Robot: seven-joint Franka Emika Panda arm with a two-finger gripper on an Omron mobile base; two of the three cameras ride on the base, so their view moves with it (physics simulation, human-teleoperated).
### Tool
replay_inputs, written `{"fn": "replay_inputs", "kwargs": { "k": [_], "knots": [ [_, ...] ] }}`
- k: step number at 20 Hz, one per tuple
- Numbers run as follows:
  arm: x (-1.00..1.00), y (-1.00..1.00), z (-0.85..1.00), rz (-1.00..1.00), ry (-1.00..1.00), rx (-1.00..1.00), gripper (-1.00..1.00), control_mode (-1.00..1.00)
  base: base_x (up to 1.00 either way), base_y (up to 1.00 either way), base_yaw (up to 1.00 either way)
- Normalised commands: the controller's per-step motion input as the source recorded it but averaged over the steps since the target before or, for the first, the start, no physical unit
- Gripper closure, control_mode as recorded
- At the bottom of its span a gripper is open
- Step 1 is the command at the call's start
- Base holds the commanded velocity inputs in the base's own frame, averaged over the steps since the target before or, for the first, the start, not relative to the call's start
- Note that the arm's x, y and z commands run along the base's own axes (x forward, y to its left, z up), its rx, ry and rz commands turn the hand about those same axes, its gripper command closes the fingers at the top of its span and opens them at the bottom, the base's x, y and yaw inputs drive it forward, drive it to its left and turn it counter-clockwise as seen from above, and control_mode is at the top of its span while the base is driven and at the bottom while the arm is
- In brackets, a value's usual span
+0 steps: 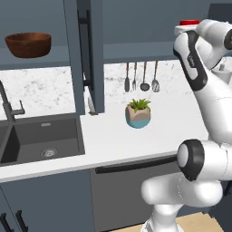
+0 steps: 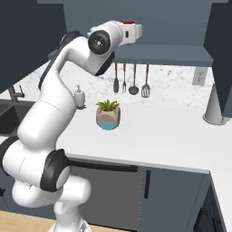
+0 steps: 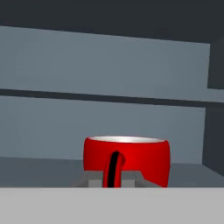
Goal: Gather all objects into one cabinet and sort the glasses and bowls to opposite sides.
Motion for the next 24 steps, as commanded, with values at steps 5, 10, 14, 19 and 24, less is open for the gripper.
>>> {"fn": "replay_inputs", "kwargs": {
  "k": [5, 10, 14, 19, 24],
  "knots": [
    [-0.67, -0.09, 0.34, 0.07, -0.02, 0.0, 1.0, -1.0, 0.0, 0.0, 0.0],
    [-0.48, 0.0, -0.69, 0.04, 0.01, 0.0, 1.0, -1.0, 0.0, 0.0, 0.0],
    [-1.0, 0.0, -1.0, 0.02, 0.03, 0.0, 1.0, -1.0, 0.0, 0.0, 0.0],
    [-1.0, 0.13, -1.0, 0.03, 0.0, 0.0, 1.0, -1.0, 0.0, 0.0, 0.0],
    [-0.54, 0.17, -0.86, 0.0, -0.02, 0.0, 1.0, -1.0, 0.0, 0.0, 0.0]
  ]
}}
